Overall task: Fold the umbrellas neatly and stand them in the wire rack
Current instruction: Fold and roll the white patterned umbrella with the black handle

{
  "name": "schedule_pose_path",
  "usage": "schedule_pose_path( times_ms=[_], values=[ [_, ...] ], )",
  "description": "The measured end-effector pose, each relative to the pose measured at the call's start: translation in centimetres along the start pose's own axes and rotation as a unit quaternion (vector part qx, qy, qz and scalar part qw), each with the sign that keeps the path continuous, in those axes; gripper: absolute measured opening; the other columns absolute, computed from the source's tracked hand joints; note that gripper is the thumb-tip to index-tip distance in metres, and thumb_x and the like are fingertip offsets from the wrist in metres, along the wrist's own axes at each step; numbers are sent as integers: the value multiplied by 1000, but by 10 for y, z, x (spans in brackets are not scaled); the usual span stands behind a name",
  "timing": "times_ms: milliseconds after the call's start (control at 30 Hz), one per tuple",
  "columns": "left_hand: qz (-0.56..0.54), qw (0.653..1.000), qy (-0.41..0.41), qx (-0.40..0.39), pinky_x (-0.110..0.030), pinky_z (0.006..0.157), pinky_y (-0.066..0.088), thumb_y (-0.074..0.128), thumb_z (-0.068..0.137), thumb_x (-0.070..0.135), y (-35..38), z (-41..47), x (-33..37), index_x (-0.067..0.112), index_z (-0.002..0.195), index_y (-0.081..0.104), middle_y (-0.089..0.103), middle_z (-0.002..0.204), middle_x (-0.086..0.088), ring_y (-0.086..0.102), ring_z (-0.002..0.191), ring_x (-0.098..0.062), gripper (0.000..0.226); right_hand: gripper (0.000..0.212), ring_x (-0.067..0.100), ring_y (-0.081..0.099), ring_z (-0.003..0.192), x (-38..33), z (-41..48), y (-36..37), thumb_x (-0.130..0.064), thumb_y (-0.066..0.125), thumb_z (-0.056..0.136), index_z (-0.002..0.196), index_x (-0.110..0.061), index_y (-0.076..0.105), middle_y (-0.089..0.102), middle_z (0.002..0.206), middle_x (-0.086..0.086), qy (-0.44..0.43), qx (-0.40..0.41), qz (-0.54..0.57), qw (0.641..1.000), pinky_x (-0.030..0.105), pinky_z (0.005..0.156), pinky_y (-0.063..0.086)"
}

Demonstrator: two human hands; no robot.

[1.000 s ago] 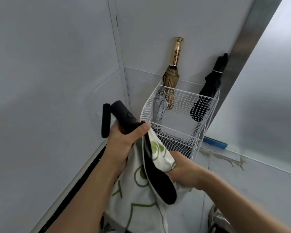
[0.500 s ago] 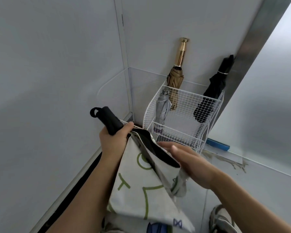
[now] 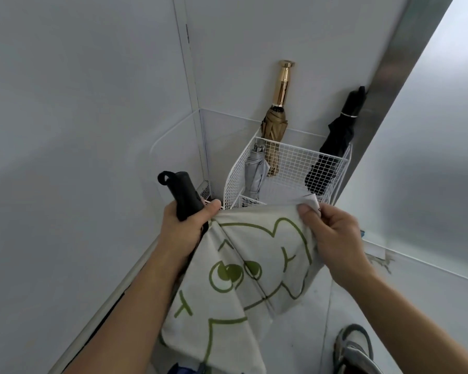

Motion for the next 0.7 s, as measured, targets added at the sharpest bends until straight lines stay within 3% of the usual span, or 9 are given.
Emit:
schedule_pose_path(
  times_ms=[100,200,300,367,467,567,633,700],
  values=[
    [-62,997,-35,-3,-26,56,49,77,81,10,-2,1,0,16,65,56,60,57,6,60,54,-9,27,29,22,74,77,1,0,-1,-36,68,82,98,-12,68,74,82,8,42,-112,8,993,36,67,62],
    [-134,988,-82,3,-24,55,51,76,82,14,-10,3,0,18,71,59,63,62,4,62,57,-11,20,37,16,75,87,9,0,-3,-31,75,72,104,-13,69,77,95,0,120,-237,-34,963,26,69,60],
    [-158,981,-116,15,-23,52,53,76,82,17,-16,6,-3,17,76,61,66,64,2,64,55,-12,16,31,22,74,87,11,7,-12,-28,74,77,98,-5,73,77,95,6,116,-179,-3,977,29,72,60],
    [-144,982,-115,30,-29,61,55,78,80,19,-20,8,-5,16,81,61,66,72,-2,65,64,-17,17,32,25,73,81,9,11,-21,-30,71,80,94,-1,71,75,89,9,111,-129,82,982,33,72,60],
    [-116,986,-101,67,-39,77,56,82,76,21,-26,13,-8,17,86,60,66,85,-6,65,81,-25,24,21,13,64,64,9,11,-22,-28,68,82,81,-7,70,69,72,3,105,-107,107,983,21,56,53],
    [-111,982,-97,119,-34,71,53,79,79,15,-25,13,-13,14,96,58,64,89,-7,63,77,-21,27,16,9,61,63,7,6,-19,-12,69,86,73,-18,77,69,71,1,35,-86,77,993,17,55,50],
    [-146,969,-111,169,-31,66,53,76,81,7,-24,12,-16,11,102,56,62,88,-8,62,73,-19,30,23,9,66,68,-1,0,-19,-3,70,83,73,-21,79,73,75,-1,-20,-135,42,990,18,61,52],
    [-173,953,-119,220,-31,64,54,74,80,2,-30,15,-19,9,99,56,62,88,-9,62,70,-18,27,18,13,70,77,-3,-12,-6,0,72,82,80,-17,79,75,83,2,-45,-270,-52,961,21,70,54]
  ],
)
Point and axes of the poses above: each hand's wrist, its own z-axis towards the middle knuckle, its own y-axis out of the palm, x = y × z, the point moved 3 cm from there along z, towards the middle knuckle
